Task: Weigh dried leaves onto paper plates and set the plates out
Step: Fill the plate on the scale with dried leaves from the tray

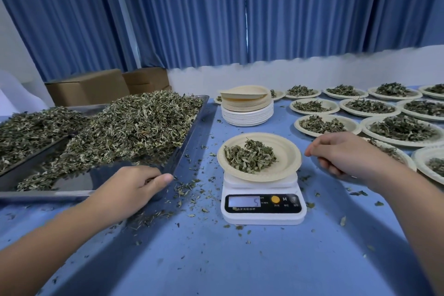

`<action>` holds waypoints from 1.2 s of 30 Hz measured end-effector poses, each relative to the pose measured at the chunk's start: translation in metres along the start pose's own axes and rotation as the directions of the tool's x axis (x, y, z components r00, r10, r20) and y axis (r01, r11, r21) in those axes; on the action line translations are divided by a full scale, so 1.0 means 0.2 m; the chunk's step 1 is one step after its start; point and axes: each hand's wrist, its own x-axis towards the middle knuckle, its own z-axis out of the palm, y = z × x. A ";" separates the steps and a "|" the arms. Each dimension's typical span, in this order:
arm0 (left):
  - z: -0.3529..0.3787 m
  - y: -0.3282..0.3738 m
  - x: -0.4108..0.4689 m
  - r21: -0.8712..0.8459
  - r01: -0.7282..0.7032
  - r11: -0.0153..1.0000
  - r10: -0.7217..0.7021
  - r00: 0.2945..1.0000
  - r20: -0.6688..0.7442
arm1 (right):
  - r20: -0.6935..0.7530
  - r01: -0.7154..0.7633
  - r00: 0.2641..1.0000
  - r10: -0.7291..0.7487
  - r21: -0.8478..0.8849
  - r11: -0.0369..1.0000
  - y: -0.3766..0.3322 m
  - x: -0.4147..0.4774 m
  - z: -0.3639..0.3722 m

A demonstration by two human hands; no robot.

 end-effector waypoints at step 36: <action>0.05 0.22 0.80 -0.014 0.047 0.999 -0.049 0.982 -0.181 | -0.181 0.096 0.979 -0.095 -0.002 0.995 0.02 0.06 0.01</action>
